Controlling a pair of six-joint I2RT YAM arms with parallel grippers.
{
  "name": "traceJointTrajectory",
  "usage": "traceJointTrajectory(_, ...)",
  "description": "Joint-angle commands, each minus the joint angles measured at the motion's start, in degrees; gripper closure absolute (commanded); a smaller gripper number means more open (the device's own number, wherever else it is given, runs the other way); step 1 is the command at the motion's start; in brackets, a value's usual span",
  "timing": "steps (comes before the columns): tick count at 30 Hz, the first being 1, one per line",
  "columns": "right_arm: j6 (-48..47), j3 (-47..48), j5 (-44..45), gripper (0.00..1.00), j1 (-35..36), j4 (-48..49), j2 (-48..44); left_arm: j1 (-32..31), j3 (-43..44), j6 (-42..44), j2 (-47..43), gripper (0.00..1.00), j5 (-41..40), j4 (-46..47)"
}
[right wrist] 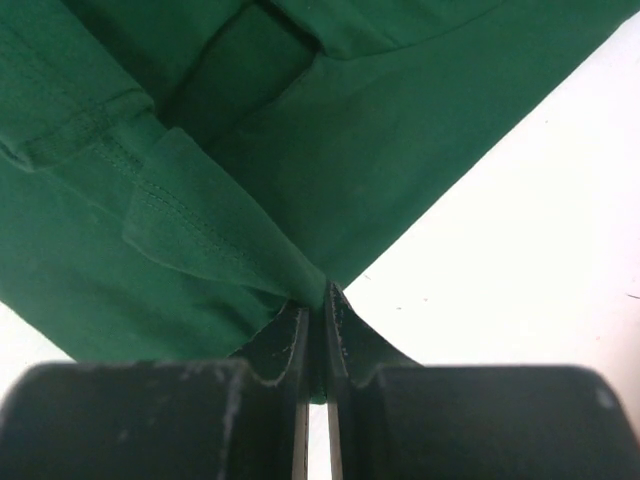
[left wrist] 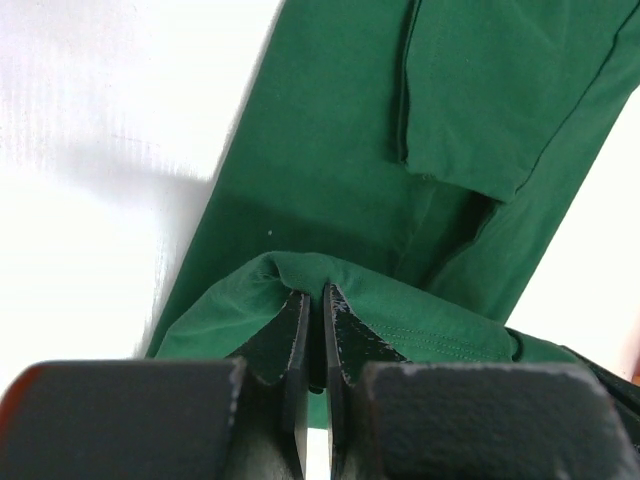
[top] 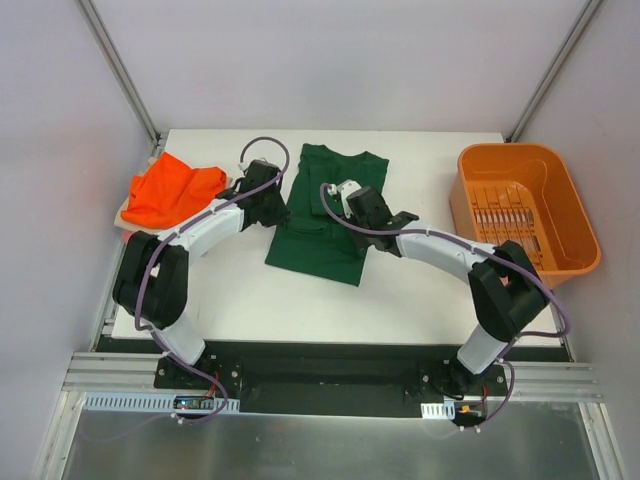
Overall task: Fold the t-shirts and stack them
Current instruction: Fold the folded rectangular tshirt in 1/3 of the way
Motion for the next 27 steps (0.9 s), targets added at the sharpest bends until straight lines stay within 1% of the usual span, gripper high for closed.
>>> traceJointTrajectory(1,-1.38,3.46,-2.26,0.98,-2.08,1.56,2.73,1.24,3.52,1.37,1.65,1.0,1.04,0.43)
traceJointTrajectory(6,-1.73,4.26,-2.53,0.98,-3.13,3.49,4.93,1.86,6.07,2.25,5.34,1.0,-0.19,0.43)
traceJointTrajectory(9,-1.47,4.96,-2.26,0.97,-3.75,3.84,6.16,2.39,7.74,2.78,8.15,1.0,1.03,0.17)
traceJointTrajectory(14,-0.68,5.31,-2.08,0.93,-4.54,4.11,8.0,3.0,8.88,2.17,10.53,1.0,1.74,0.08)
traceJointTrajectory(17,-0.41,5.84,-2.17,0.92,-4.89,4.2,9.32,3.0,9.76,2.52,11.67,0.94,1.74,0.08)
traceJointTrajectory(18,-0.24,5.93,-1.82,0.91,-4.98,4.2,9.59,3.0,10.28,3.13,12.11,0.92,1.74,0.08)
traceJointTrajectory(19,0.03,6.1,-1.47,0.84,-5.15,4.28,9.85,3.09,11.07,3.57,12.81,0.88,1.48,0.08)
traceJointTrajectory(20,0.38,6.54,-1.03,0.74,-5.24,4.28,10.11,3.27,11.78,3.83,13.34,0.8,1.65,-0.09)
traceJointTrajectory(21,0.64,6.8,-0.51,0.65,-5.42,4.28,10.12,3.62,12.22,4.18,13.69,0.67,3.39,-0.27)
traceJointTrajectory(22,0.91,7.24,0.28,0.42,-5.42,4.2,9.94,3.79,12.48,4.27,13.52,0.54,4.28,-0.27)
traceJointTrajectory(23,0.99,7.59,0.81,0.36,-5.51,3.59,9.51,3.97,12.31,4.27,12.91,0.36,4.37,-0.36)
traceJointTrajectory(25,1.08,7.34,2.22,0.26,-5.42,3.05,6.79,4.06,11.26,4.8,9.67,0.08,3.68,-0.45)
traceJointTrajectory(26,1.34,6.11,3.01,0.21,-5.33,3.14,4.08,4.06,10.3,5.32,7.65,0.01,2.8,-0.53)
traceJointTrajectory(27,1.78,5.32,3.71,0.18,-5.16,3.75,2.14,4.06,8.64,5.76,4.67,0.01,2.18,-0.71)
